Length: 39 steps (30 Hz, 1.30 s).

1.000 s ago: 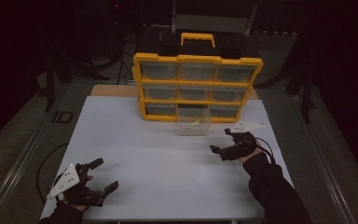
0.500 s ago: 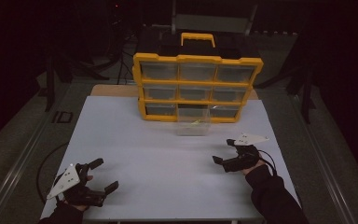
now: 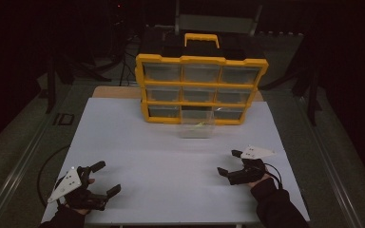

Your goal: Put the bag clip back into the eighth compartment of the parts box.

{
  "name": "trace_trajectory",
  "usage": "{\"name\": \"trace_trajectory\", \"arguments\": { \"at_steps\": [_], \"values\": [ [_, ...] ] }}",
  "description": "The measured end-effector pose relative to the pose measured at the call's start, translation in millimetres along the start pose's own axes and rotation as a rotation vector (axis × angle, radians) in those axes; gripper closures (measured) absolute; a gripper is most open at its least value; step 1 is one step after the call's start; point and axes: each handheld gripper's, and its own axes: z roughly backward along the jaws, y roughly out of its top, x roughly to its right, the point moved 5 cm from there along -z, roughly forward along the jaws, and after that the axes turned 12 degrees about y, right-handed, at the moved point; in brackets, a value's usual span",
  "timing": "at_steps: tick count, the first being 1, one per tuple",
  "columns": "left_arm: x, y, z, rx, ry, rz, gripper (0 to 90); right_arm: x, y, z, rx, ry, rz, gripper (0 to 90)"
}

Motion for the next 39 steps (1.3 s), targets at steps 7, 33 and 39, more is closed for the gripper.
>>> {"name": "trace_trajectory", "arguments": {
  "at_steps": [7,33,39],
  "values": [
    [0.1,0.0,0.1,0.0,0.0,-0.001,0.2,-2.9,-7.7,6.3,0.037,0.009,-0.002,7.7],
    [0.6,-0.4,0.1,-0.002,-0.001,-0.005,0.3,-1.0,-31.9,10.5,-0.008,-0.001,0.011,7.8],
    [0.0,-0.6,0.2,-0.001,0.0,-0.002,0.3,-0.6,-30.7,11.3,-0.002,-0.004,0.011,7.8]
  ]
}}
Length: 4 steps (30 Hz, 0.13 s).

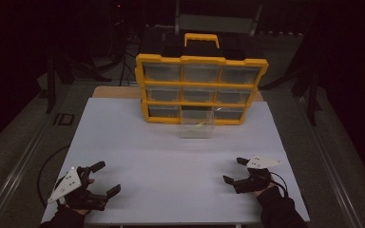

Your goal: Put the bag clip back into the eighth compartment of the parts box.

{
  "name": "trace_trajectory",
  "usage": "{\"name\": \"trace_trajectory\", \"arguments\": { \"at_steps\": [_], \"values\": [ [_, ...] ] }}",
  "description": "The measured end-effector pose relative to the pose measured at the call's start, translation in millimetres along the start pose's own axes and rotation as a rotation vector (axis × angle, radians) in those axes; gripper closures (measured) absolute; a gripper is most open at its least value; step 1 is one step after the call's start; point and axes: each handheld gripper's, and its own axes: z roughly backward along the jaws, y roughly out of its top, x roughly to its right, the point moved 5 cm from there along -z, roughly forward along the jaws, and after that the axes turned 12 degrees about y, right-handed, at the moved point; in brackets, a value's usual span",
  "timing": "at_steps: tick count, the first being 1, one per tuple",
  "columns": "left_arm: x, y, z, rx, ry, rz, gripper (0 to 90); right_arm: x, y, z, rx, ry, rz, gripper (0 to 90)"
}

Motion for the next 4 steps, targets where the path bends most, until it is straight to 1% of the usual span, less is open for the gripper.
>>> {"name": "trace_trajectory", "arguments": {
  "at_steps": [4],
  "values": [
    [0.3,-0.1,-0.2,-0.002,-0.002,-0.003,0.2,1.1,1.5,2.2,0.013,-0.005,-0.003,7.8]
  ]
}}
